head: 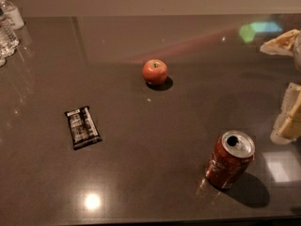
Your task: Move coke can near apple
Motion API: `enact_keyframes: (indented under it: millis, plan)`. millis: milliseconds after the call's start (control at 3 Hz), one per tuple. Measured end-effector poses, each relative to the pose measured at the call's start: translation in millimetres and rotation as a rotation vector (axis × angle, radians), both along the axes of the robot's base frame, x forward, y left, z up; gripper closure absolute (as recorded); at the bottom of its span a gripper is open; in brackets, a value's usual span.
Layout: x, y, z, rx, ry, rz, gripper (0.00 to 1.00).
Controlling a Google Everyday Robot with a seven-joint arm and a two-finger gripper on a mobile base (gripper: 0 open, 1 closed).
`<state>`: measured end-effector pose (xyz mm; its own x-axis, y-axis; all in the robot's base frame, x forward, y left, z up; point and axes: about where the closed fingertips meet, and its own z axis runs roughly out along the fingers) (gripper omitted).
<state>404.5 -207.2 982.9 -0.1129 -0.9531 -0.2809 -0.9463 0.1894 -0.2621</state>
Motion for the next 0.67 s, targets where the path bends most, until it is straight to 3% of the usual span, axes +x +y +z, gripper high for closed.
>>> enact_keyframes:
  millis: [667]
  plan:
    - [-40.0, 11.0, -20.0, 0.079, 0.055, 0.104, 0.0]
